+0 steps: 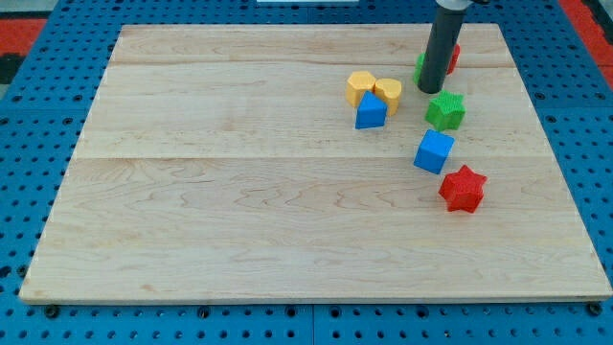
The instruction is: Move the green star closer to green circle
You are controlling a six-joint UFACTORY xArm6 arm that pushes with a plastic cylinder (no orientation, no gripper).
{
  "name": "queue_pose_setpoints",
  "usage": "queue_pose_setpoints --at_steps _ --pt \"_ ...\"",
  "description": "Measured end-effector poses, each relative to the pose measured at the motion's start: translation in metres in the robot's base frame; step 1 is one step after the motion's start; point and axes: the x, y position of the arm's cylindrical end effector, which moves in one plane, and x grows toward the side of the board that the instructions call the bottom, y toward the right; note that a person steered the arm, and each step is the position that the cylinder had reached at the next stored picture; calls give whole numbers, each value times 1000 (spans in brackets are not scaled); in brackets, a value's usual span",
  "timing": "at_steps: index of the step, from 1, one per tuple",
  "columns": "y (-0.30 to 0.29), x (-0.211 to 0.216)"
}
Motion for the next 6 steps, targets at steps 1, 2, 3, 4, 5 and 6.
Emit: queue_pose_setpoints --at_steps 1,2,3,4,5,6 --pt "34 -5" --pt "33 -29" --pt "31 -59" --pt "67 -26" --pt "60 72" --pt "13 90"
